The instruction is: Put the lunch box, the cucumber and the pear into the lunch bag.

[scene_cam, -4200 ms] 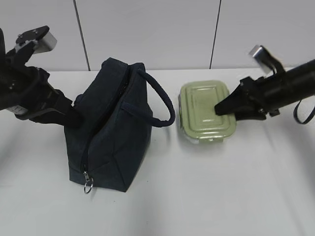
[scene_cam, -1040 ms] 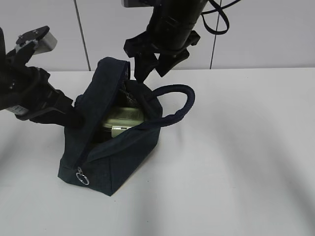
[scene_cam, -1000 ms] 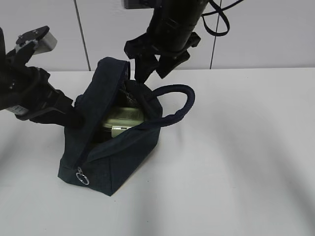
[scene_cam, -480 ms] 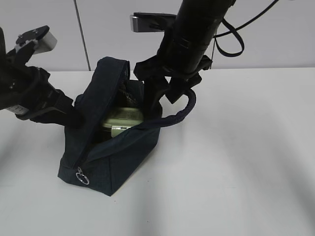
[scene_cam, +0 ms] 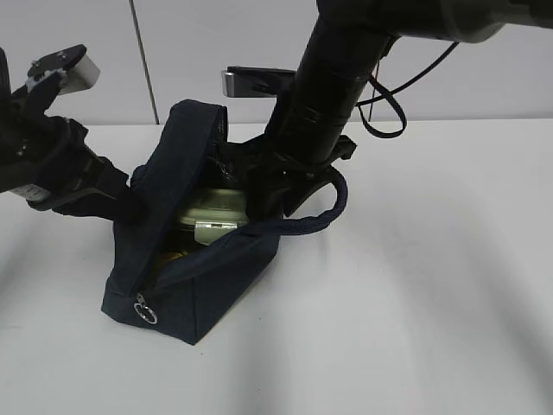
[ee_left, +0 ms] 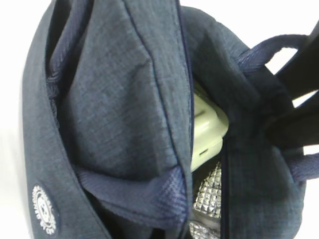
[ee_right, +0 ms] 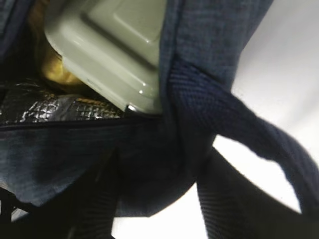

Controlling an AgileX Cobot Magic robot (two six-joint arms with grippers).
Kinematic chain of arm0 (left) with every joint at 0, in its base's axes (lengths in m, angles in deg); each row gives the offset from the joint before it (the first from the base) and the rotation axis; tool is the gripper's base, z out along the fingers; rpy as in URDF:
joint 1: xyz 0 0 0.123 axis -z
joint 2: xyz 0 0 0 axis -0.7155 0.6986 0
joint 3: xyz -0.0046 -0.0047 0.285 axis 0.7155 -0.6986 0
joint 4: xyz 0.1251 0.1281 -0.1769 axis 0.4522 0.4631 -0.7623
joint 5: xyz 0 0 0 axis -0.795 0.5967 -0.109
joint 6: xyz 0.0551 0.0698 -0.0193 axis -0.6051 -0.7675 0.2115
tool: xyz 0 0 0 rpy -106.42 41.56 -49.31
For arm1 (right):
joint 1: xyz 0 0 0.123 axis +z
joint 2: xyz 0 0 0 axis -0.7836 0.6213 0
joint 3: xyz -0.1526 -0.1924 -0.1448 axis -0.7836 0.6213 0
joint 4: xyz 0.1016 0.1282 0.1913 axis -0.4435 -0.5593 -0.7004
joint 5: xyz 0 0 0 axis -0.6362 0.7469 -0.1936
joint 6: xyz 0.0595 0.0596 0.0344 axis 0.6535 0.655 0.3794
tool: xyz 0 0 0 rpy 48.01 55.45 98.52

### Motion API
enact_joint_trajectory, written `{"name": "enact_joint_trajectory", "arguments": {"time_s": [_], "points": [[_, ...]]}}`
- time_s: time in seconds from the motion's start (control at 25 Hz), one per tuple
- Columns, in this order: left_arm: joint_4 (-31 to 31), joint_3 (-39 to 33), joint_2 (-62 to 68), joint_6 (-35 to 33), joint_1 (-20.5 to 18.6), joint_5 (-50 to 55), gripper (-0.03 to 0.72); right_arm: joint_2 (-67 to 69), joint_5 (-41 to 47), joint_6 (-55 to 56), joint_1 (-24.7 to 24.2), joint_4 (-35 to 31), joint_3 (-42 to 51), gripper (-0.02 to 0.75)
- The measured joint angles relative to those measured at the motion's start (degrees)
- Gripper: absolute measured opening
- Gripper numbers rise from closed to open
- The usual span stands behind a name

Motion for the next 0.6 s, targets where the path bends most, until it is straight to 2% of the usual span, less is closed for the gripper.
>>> {"name": "enact_joint_trajectory", "arguments": {"time_s": [0.04,0.12,0.2,0.4,0.52,0.6], "points": [[0.0,0.0,0.0,0.0,0.0,-0.1,-0.015,0.3,-0.1,-1.4,0.0,-0.7,0.0,0.302],[0.1,0.0,0.0,0.0,0.0,-0.1,-0.015,0.4,-0.6,-4.2,0.0,-2.0,0.0,0.125],[0.1,0.0,0.0,0.0,0.0,-0.1,-0.015,0.4,-1.2,-6.2,0.0,-3.3,0.0,0.036],[0.1,0.9,0.0,0.0,0.2,0.3,-0.015,-1.8,-2.2,-9.7,-1.4,-4.9,0.3,0.010],[0.4,2.9,0.0,0.5,2.3,0.8,-0.016,-3.9,-1.1,-13.5,-4.4,-10.4,0.5,0.008],[0.4,4.6,0.6,1.6,4.5,0.5,-0.015,-4.6,0.0,-16.5,-7.1,-16.4,0.5,0.008]]}}
